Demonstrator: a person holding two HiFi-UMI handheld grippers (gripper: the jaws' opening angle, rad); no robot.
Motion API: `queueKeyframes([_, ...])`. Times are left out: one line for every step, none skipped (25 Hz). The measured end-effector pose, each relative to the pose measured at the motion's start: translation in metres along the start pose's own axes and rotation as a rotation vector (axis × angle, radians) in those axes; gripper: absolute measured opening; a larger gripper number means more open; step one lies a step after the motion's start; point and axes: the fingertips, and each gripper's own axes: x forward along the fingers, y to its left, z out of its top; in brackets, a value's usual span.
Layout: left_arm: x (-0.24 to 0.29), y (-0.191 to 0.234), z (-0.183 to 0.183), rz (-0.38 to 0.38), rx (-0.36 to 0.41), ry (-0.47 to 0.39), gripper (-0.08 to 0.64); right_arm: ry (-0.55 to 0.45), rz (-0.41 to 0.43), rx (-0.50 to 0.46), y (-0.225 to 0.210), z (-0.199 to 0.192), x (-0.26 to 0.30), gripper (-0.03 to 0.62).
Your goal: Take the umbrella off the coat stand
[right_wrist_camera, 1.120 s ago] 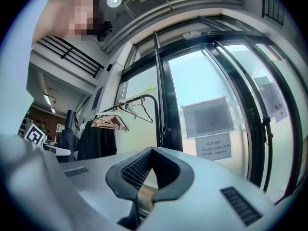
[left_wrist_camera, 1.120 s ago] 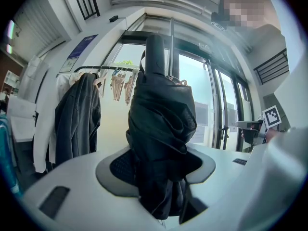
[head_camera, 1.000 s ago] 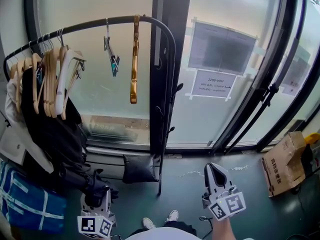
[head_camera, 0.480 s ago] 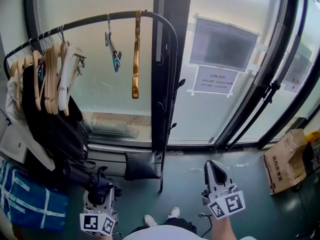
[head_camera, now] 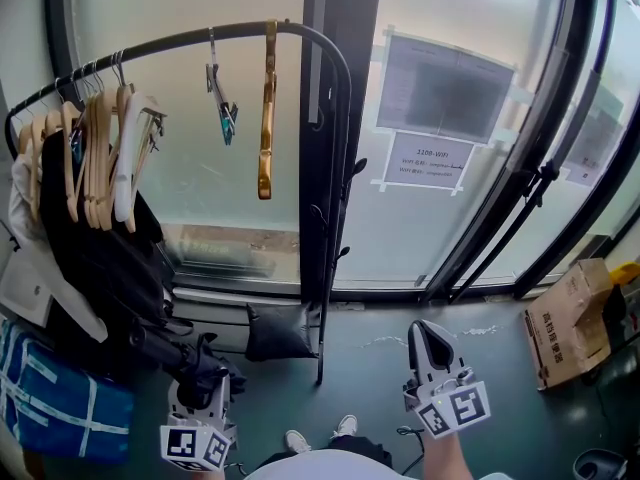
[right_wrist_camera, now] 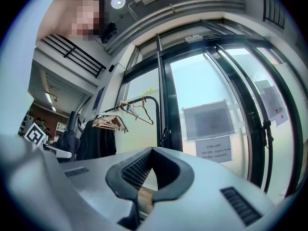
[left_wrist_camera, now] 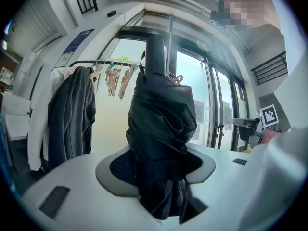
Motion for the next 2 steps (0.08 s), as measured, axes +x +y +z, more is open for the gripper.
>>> queueKeyframes([0.0006, -0.0012, -0.0011, -0.002, -0.003, 0.004, 0.242, 0.001, 0.001, 0.001, -0.0006, -0.0002, 0.0003, 0.017])
queueKeyframes([0.0012, -0.0023, -0.0022, -0.004, -0.007, 0.008, 0.242, 0.002, 0.002, 0.001, -0.0010, -0.0005, 0.0006, 0.017])
